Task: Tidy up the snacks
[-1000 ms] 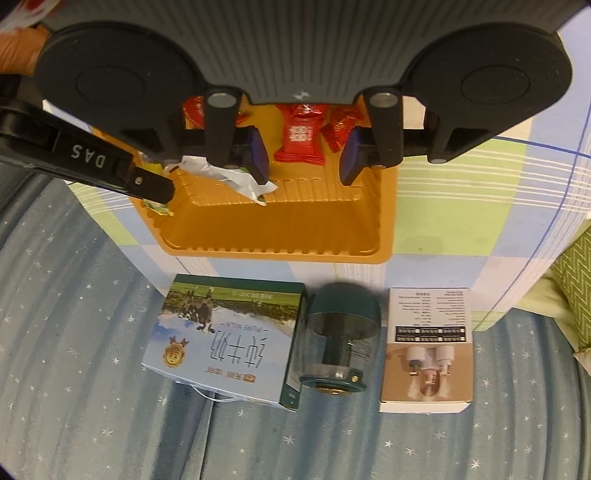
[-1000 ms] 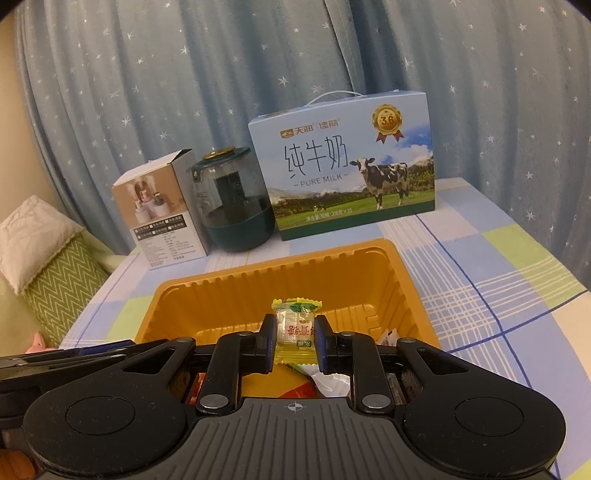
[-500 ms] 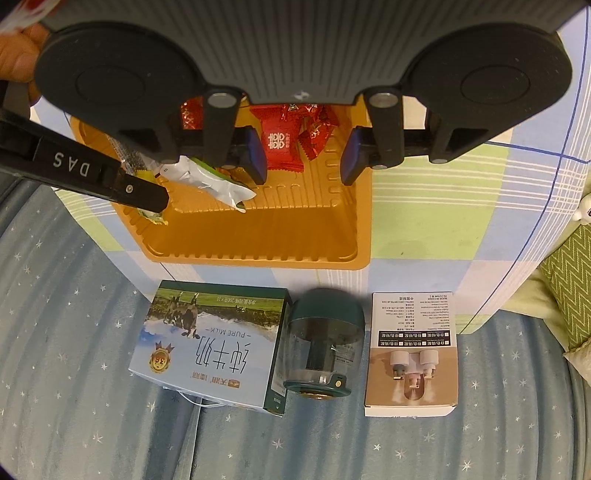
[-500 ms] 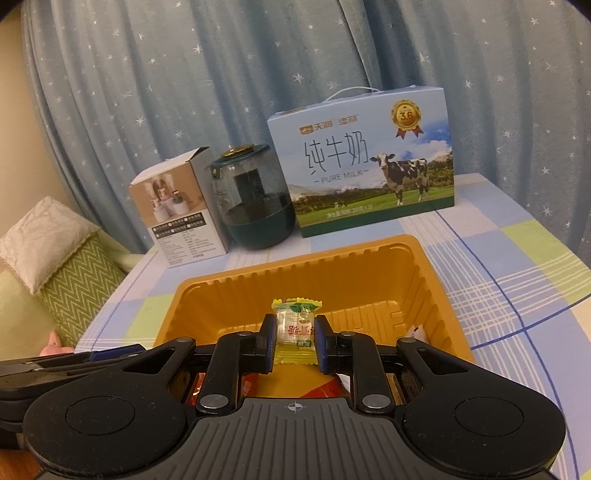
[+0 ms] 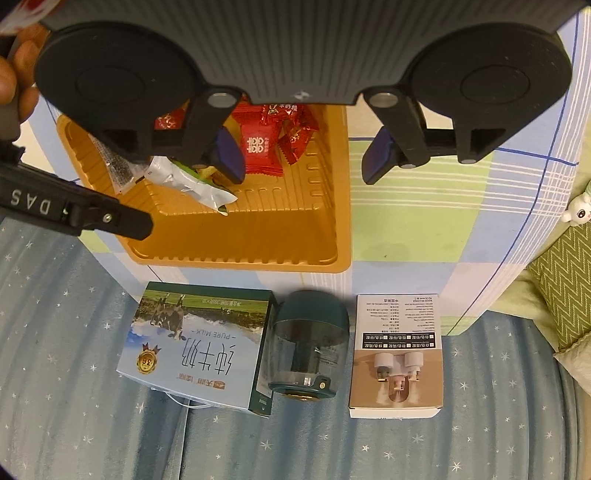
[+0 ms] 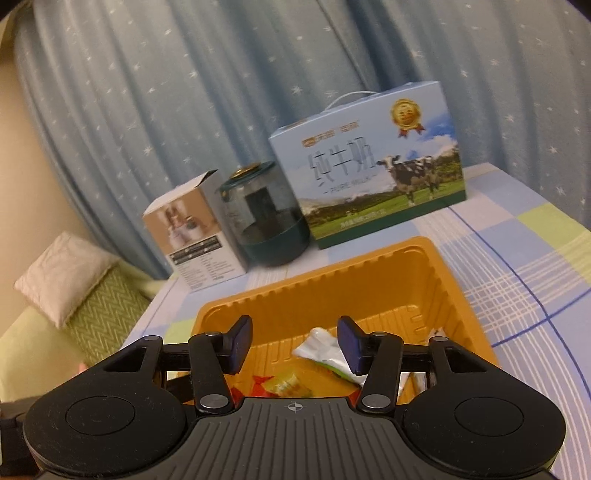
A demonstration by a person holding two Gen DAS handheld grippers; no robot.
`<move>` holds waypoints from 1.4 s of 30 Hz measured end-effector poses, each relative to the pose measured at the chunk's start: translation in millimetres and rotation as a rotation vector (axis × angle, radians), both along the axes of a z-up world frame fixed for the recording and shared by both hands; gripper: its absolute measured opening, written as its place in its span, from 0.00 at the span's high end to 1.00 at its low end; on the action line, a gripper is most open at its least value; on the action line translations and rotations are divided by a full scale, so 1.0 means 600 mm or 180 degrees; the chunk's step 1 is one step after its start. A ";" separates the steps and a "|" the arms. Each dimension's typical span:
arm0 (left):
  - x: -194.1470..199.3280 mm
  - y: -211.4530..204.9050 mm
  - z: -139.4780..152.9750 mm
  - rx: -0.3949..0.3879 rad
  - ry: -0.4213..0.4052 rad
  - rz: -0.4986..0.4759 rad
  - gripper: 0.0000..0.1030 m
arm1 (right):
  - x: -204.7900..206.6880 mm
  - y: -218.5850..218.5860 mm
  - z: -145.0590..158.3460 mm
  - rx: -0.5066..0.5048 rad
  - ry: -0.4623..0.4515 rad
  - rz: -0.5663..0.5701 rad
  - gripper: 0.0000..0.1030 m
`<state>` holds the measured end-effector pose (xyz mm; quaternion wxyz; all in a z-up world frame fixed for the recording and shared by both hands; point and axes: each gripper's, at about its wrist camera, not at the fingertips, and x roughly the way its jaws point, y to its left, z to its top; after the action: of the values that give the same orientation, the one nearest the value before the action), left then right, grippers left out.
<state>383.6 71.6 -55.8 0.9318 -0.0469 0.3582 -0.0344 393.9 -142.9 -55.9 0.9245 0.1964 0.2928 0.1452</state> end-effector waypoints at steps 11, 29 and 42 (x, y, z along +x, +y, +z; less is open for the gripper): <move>-0.002 -0.007 -0.002 0.0139 -0.0042 0.0009 0.15 | -0.003 -0.006 0.000 -0.0100 0.0028 -0.0100 0.50; -0.034 0.000 0.006 0.0251 -0.0109 0.0056 0.00 | -0.031 -0.009 -0.002 -0.0476 0.0049 -0.0090 0.15; -0.123 -0.005 0.039 0.0174 -0.0198 0.0106 0.00 | -0.122 -0.040 0.007 -0.0596 0.0126 -0.0119 0.15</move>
<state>309.9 68.8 -32.5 0.9439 -0.0263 0.3291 -0.0106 320.6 -166.8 -51.7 0.9354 0.1173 0.3196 0.0961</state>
